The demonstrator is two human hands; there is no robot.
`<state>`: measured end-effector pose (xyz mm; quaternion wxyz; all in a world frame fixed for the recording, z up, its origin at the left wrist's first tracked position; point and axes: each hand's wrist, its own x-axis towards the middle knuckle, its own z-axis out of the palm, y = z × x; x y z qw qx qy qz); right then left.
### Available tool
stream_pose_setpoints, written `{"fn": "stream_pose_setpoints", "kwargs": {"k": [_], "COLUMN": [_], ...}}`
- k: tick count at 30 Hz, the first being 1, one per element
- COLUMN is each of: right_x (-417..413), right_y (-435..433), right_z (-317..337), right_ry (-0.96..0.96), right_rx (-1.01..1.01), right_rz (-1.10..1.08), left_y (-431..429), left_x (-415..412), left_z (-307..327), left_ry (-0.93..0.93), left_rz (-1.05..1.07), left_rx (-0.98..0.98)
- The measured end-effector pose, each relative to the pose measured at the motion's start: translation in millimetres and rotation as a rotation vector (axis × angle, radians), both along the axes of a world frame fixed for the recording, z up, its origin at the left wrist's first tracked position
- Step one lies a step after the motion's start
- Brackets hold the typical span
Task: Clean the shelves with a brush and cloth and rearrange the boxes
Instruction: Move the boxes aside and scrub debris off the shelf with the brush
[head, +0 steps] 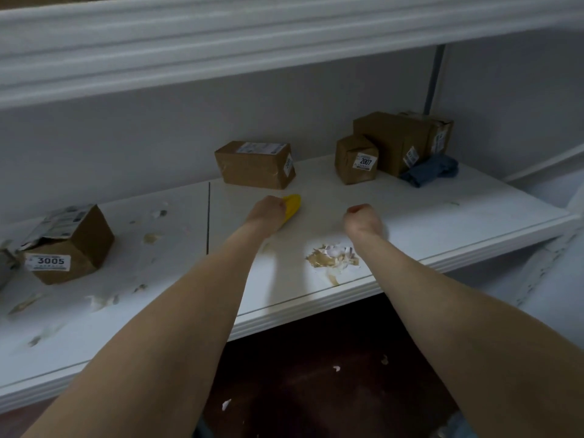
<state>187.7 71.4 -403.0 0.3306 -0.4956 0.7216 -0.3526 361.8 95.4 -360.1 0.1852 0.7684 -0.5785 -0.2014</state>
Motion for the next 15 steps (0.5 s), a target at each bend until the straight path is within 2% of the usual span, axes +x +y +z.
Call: {"fn": "stream_pose_setpoints", "kwargs": {"k": [8,10,12,15], "right_x": [4.0,6.2,7.5,5.8], "right_y": [6.8,14.5,20.9,26.2], "right_z": [4.6,8.8,13.1,18.1], "right_ry": [-0.020,-0.025,-0.032,-0.029], "right_rx": [-0.016,-0.027,-0.049,-0.072], "right_rz": [-0.023,-0.025,-0.014,-0.004], "left_y": [32.1,40.1,48.9,56.1], "left_x": [-27.6,-31.4,-30.0,-14.2], "left_z": [8.7,10.9,11.2,14.7], "left_ry": [0.191,0.223,0.239,0.291], "left_rz": [-0.328,-0.335,-0.300,-0.103], "left_rx": [0.122,0.111,0.013,-0.134]}}
